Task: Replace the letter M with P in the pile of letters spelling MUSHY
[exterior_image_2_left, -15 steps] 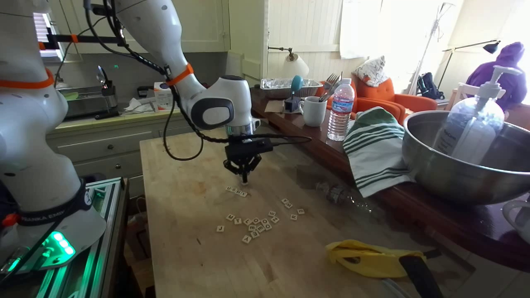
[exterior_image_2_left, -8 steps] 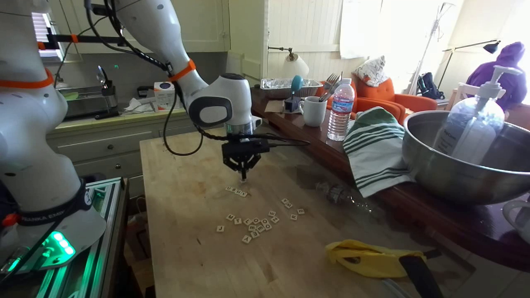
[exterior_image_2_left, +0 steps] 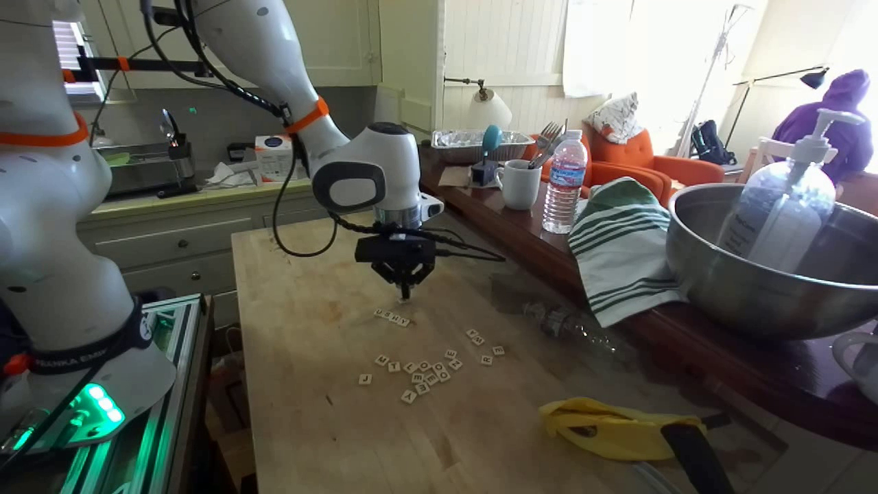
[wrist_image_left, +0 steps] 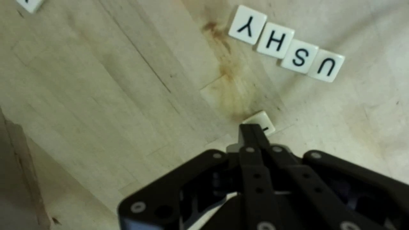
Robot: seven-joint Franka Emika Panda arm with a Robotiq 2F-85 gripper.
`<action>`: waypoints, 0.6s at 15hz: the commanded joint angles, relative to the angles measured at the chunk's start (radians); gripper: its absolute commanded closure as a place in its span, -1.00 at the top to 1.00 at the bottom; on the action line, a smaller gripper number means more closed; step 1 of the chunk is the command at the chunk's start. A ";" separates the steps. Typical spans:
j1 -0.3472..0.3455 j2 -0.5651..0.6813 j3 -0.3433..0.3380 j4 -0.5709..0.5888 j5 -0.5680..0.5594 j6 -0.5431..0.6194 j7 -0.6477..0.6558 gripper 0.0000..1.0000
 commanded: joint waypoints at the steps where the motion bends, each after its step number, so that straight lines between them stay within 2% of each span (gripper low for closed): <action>1: 0.012 0.017 -0.007 0.013 0.031 -0.014 0.072 -1.00; 6: 0.017 0.026 -0.014 0.006 -0.013 -0.026 0.116 -1.00; 9: 0.016 0.013 -0.015 -0.017 -0.039 -0.047 0.087 -1.00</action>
